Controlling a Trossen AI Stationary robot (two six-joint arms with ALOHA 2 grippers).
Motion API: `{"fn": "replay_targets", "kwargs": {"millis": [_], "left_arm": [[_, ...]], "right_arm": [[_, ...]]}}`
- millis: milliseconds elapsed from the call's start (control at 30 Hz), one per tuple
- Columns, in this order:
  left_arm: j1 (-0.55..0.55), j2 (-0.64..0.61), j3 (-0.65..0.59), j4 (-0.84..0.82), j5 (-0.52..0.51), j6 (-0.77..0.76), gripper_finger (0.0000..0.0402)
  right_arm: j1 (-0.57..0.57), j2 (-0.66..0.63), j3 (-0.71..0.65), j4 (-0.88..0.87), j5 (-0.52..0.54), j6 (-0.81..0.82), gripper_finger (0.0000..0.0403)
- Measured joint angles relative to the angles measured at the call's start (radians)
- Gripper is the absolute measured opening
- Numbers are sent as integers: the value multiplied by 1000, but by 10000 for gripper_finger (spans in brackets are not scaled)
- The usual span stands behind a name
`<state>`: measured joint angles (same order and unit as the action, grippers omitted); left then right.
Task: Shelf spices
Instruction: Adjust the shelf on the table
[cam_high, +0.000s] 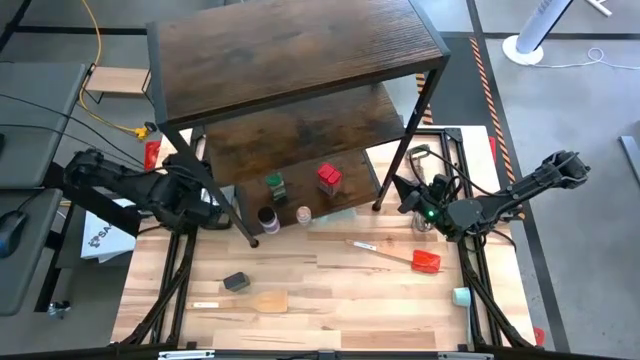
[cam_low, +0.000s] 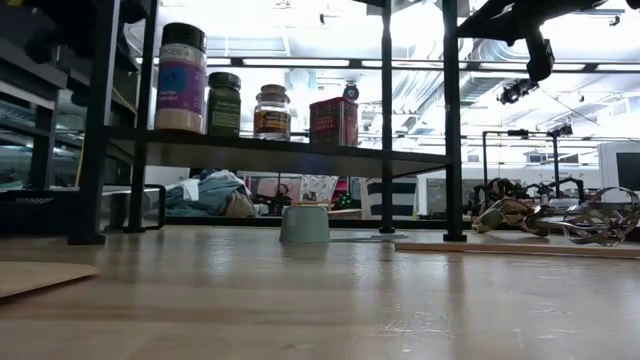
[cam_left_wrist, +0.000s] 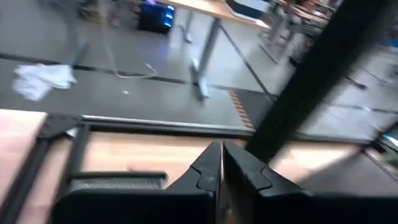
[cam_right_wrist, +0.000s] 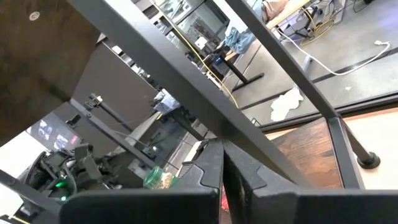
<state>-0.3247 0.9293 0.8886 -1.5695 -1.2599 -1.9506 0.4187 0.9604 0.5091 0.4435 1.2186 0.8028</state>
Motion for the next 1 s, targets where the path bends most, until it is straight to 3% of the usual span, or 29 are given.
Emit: {"fn": "replay_targets", "kwargs": {"millis": [333,467,600,700,833,1000], "left_arm": [[207,-7,0,3,-98,25,1],[275,-8,0,6,-124,25,1],[272,-32,32,22,-87,47,1],[224,-51,90,24,-52,172,1],[159,-81,196,22,48,399,1],[119,-105,293,25,382,600,0]], "right_arm": [[0,0,0,10,-10,0,0],[0,1,0,15,-62,0,0],[0,1,0,16,-136,-2,0],[0,1,0,17,-187,-24,0],[1,0,0,16,-222,-26,0],[1,0,0,10,-228,-44,0]]}}
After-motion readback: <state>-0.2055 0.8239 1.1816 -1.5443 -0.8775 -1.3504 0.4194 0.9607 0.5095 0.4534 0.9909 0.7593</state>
